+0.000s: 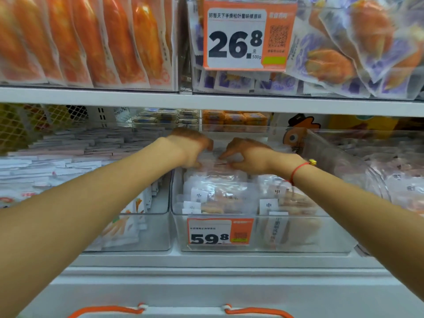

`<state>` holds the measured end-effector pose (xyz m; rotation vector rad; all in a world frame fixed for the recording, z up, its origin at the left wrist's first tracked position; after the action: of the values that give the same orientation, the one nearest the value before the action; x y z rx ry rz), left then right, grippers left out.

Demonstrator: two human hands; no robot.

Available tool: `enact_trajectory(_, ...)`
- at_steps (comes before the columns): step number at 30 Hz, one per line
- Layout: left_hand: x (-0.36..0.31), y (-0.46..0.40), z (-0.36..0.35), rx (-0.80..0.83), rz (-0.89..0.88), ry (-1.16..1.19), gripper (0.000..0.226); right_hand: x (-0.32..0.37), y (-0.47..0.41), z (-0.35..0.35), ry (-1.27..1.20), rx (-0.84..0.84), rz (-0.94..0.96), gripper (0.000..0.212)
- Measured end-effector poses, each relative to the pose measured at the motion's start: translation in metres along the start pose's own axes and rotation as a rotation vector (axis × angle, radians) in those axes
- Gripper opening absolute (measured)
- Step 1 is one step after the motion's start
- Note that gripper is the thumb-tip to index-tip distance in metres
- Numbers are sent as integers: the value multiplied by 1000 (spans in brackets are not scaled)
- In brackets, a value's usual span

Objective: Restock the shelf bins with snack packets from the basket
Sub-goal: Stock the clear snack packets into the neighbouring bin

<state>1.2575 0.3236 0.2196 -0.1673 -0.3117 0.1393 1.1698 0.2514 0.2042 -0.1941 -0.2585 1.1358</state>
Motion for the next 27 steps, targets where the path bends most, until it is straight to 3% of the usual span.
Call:
enact_trajectory(2,-1,14,12,-34,-38,54,50,3,15,18,-132,-119,36,35)
enact_trajectory(3,-2,23,12,28,-44,87,51,5,22,20,-166,-94,47,39)
enact_trajectory(6,-13,37,0,261,-66,84,52,9,35,-2,-57,196,36,50)
enact_trajectory(7,-17,35,-1,276,-72,82,46,11,34,-4,-28,204,54,45)
enact_trajectory(11,-22,22,5,120,-73,61,20,17,20,-2,-91,33,114,17)
enact_trajectory(14,-15,19,-1,52,-44,34,16,12,9,-13,-179,1,45,12)
enact_trajectory(19,-14,20,1,93,-45,41,20,16,7,-11,-140,118,19,18)
enact_trajectory(23,-11,50,24,9,-62,225,31,16,42,35,-335,-40,9,35)
enact_trajectory(25,-20,68,23,84,-128,234,33,18,64,27,-324,123,6,46)
enact_trajectory(27,-23,72,24,51,-148,166,29,22,74,15,-348,244,14,42)
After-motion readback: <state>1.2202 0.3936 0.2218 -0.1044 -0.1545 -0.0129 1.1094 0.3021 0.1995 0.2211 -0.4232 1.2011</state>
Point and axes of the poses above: each hand's wrist, its own y-axis away from the middle knuckle, its own z-axis out of the back of the hand, x = y × z, the point moved 7 cm from there along -y, towards the middle knuckle, and after that the axes turned 9 degrees about -x, right-handed, at the moved point
